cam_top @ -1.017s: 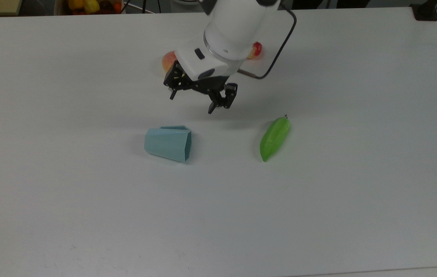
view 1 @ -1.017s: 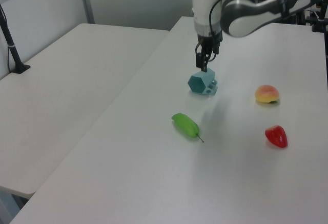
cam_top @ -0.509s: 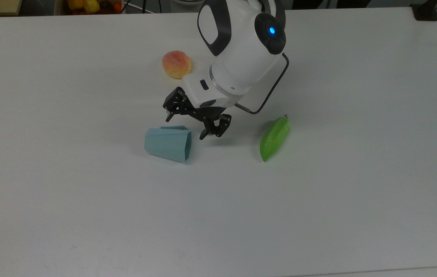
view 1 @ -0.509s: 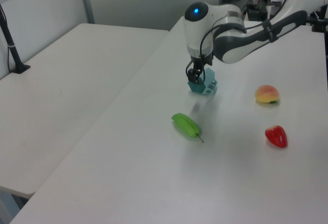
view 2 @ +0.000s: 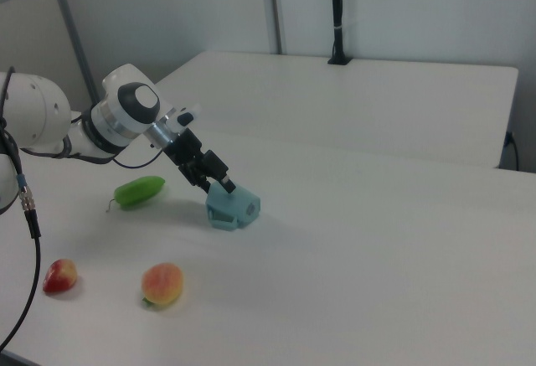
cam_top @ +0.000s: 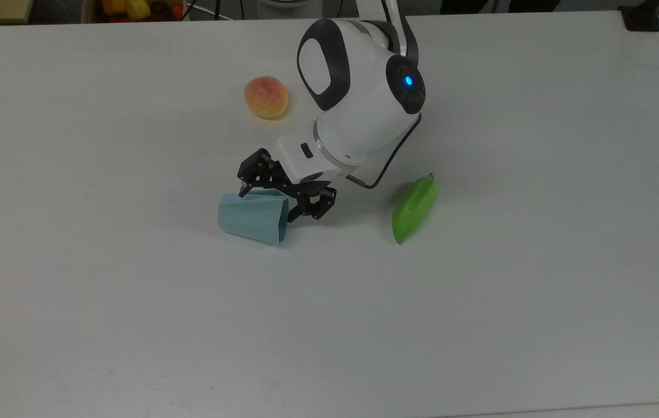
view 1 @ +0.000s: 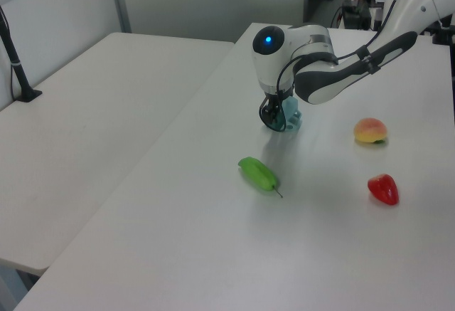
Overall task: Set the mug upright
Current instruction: 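Close the gripper on the mug's rim end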
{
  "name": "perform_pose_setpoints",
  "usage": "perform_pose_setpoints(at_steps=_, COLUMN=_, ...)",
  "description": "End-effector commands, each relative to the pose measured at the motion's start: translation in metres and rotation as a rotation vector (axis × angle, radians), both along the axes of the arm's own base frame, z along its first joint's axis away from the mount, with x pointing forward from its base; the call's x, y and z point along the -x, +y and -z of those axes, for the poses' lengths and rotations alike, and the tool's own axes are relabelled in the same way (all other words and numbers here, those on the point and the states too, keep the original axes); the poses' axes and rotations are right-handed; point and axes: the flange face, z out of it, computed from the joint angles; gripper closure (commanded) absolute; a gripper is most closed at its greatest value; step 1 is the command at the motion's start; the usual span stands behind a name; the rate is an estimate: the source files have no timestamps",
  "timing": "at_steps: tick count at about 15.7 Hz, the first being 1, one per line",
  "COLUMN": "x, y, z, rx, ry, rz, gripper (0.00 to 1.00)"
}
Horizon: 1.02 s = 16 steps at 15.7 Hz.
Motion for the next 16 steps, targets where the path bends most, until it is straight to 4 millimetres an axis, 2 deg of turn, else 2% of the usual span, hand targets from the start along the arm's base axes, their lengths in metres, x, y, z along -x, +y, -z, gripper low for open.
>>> perform_pose_setpoints(at_steps=1, x=0.003, y=-0.015, z=0.009, rx=0.06, ry=0.0, rz=-0.004, gripper=0.0)
perform_pose_setpoints(at_steps=3, x=0.007, y=-0.027, z=0.022, rx=0.103, ry=0.023, rz=-0.014, gripper=0.0)
perform_pose_setpoints(at_steps=5, x=0.007, y=-0.032, z=0.025, rx=0.116, ry=0.022, rz=-0.01, gripper=0.02)
perform_pose_setpoints(at_steps=6, x=0.007, y=-0.031, z=0.029, rx=0.121, ry=0.024, rz=-0.014, gripper=0.12)
perform_pose_setpoints(at_steps=7, x=0.008, y=-0.032, z=0.034, rx=0.143, ry=0.031, rz=-0.027, gripper=0.36)
perform_pose_setpoints(at_steps=9, x=0.011, y=-0.035, z=0.042, rx=0.16, ry=0.043, rz=-0.045, gripper=0.94)
perform_pose_setpoints(at_steps=10, x=0.011, y=-0.036, z=0.041, rx=0.156, ry=0.042, rz=-0.042, gripper=1.0)
perform_pose_setpoints(at_steps=14, x=0.008, y=-0.042, z=0.03, rx=0.137, ry=0.027, rz=-0.022, gripper=1.0)
perform_pose_setpoints(at_steps=16, x=0.008, y=-0.041, z=0.011, rx=0.087, ry=0.014, rz=0.0, gripper=1.0)
